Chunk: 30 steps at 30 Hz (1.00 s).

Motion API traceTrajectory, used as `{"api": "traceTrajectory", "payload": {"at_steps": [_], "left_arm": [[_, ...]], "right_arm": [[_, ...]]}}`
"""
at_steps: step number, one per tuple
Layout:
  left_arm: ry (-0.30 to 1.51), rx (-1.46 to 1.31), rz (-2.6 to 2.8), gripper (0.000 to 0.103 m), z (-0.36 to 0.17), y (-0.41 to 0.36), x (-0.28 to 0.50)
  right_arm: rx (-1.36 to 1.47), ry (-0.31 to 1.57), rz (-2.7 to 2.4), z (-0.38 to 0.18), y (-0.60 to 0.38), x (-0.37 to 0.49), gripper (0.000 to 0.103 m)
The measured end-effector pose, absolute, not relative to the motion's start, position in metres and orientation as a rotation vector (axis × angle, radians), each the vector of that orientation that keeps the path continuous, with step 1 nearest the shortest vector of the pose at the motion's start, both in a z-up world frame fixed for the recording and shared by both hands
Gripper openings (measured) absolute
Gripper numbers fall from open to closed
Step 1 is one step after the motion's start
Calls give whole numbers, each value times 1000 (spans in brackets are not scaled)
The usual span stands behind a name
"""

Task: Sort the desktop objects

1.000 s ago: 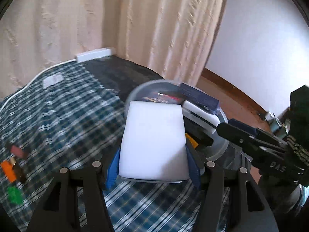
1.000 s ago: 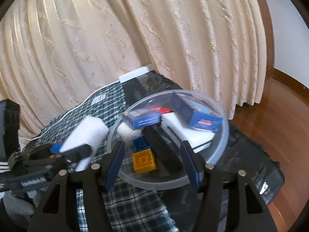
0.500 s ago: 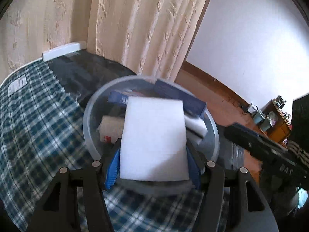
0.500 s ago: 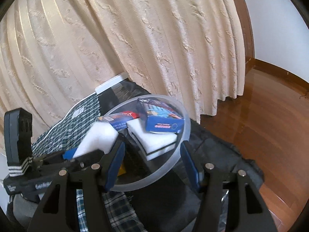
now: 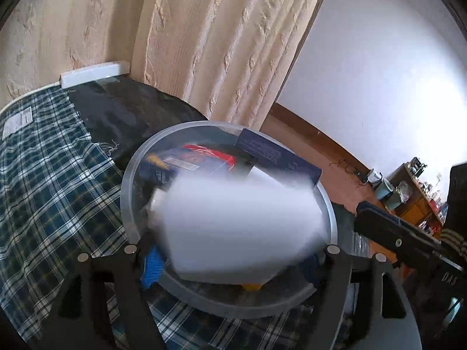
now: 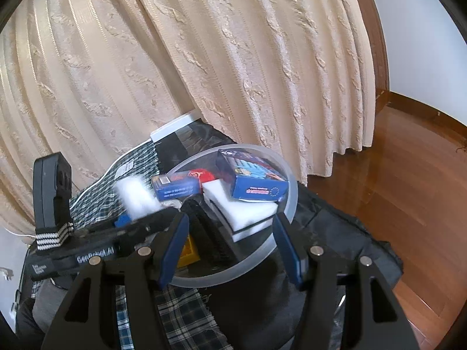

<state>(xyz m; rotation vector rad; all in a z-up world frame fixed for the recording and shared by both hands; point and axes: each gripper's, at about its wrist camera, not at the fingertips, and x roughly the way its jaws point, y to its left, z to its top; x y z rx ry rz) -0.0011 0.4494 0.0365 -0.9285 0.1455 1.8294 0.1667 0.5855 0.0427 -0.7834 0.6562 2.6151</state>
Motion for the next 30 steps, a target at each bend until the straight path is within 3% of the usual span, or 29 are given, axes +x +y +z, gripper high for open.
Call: {"api": "traceTrajectory", "payload": {"at_steps": [17, 30], "left_arm": [[114, -863, 1906, 82, 54, 405, 4], [-21, -806, 1986, 82, 70, 346, 14]], "right_arm": [[-793, 641, 2655, 46, 571, 164, 64], [-819, 647, 2682, 43, 562, 159, 64]]}}
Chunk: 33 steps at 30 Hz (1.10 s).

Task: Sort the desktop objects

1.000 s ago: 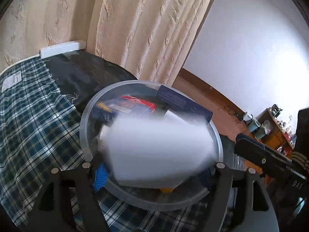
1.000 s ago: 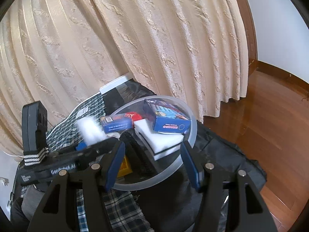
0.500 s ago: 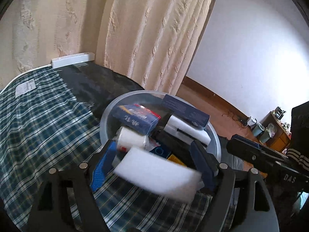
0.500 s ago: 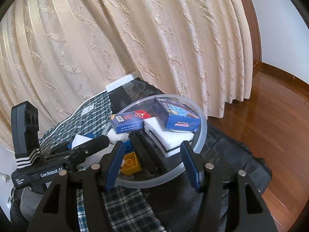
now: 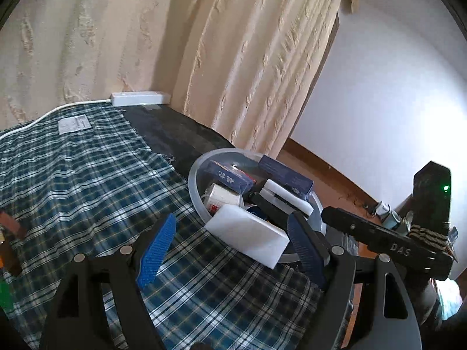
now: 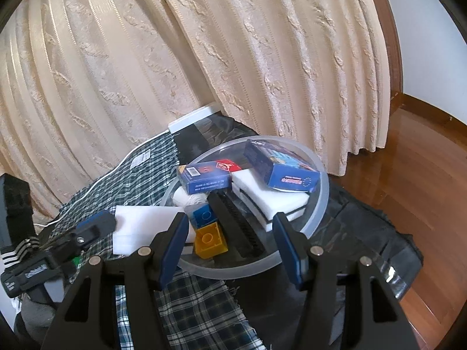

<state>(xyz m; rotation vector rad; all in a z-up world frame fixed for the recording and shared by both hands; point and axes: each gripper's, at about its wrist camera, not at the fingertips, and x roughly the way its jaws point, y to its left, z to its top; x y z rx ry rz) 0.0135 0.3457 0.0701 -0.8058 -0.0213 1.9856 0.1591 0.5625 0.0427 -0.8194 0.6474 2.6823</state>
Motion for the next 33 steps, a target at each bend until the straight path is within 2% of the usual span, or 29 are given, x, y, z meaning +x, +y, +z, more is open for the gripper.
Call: {"api": "traceTrajectory", "payload": {"at_steps": [19, 29, 33], "left_arm": [[-25, -816, 1982, 82, 53, 375, 11], [-111, -806, 2059, 82, 76, 334, 5], [-148, -805, 2106, 86, 82, 305, 1]], "right_arm": [[-817, 619, 2697, 51, 551, 160, 64], [-809, 581, 2777, 65, 527, 150, 64], [-808, 552, 2805, 68, 516, 147, 64]]}}
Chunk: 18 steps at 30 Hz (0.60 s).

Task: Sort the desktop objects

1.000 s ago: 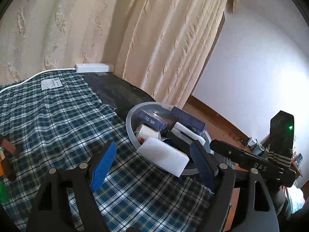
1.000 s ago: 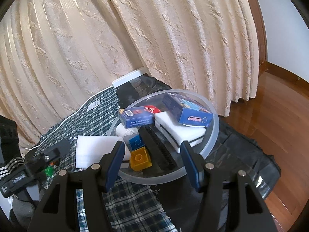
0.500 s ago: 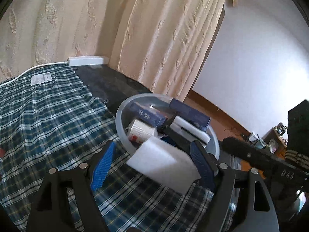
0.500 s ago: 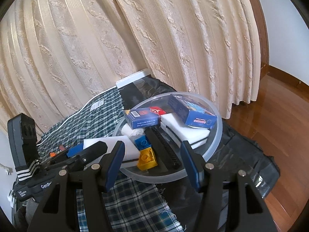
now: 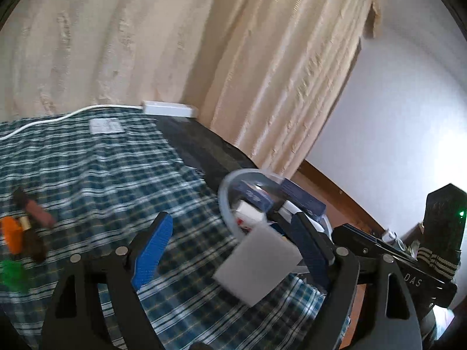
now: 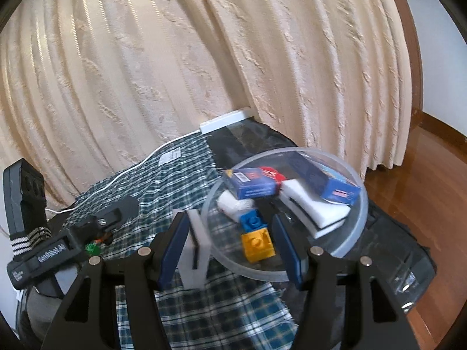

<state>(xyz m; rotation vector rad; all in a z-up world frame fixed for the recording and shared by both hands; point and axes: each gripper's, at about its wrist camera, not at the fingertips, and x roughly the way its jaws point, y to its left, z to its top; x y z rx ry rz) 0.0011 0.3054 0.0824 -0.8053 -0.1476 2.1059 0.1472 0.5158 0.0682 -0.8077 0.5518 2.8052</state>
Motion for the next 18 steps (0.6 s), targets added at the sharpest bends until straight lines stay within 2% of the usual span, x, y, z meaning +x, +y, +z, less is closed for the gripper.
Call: {"api": "traceTrajectory", "payload": {"at_steps": [6, 12, 15, 18], "left_arm": [[-134, -843, 2106, 86, 78, 290, -5], [-21, -878, 1931, 86, 58, 315, 13], [54, -863, 1872, 93, 48, 333, 22], [103, -880, 1848, 93, 40, 348, 24]], "right_arm": [[-860, 593, 2782, 57, 516, 150, 64], [-888, 620, 2735, 46, 520, 154, 64], [-860, 670, 2713, 49, 530, 157, 64], [-837, 655, 2712, 53, 534, 159, 64]]}}
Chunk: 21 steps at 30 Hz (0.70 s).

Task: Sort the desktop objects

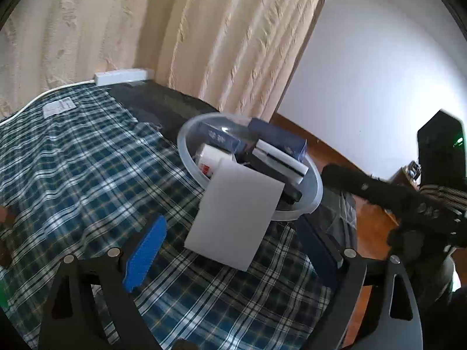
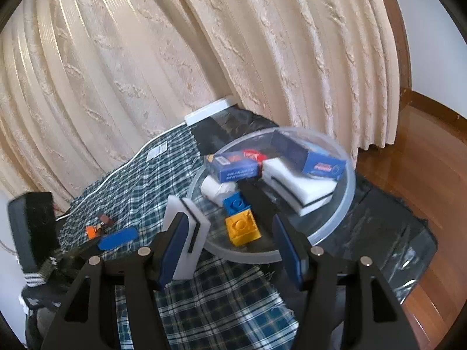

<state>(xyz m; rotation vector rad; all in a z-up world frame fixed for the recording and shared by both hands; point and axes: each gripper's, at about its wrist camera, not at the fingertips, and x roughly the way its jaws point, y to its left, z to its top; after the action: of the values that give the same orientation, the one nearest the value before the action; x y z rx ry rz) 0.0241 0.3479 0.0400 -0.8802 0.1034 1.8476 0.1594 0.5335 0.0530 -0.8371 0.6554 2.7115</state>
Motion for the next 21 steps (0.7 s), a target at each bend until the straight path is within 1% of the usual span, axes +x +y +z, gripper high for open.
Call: {"api": "traceTrajectory", "payload": {"at_steps": [5, 7, 9, 13, 17, 21], "left_arm": [[147, -926, 1821, 93, 29, 366, 26], [165, -941, 1830, 90, 25, 372, 28], [196, -956, 1849, 71, 20, 377, 29], [184, -935, 1867, 68, 25, 375, 31], [162, -842, 1888, 68, 49, 378, 36], [171, -779, 1880, 68, 67, 399, 36]], "right_arm": [[-836, 662, 2709, 51, 539, 160, 64], [-836, 670, 2708, 50, 541, 160, 64], [-834, 670, 2710, 49, 543, 161, 64], [-818, 665, 2704, 50, 548, 163, 64], [-797, 681, 2682, 50, 558, 166, 64], [-778, 690, 2658, 51, 565, 170, 64]]}}
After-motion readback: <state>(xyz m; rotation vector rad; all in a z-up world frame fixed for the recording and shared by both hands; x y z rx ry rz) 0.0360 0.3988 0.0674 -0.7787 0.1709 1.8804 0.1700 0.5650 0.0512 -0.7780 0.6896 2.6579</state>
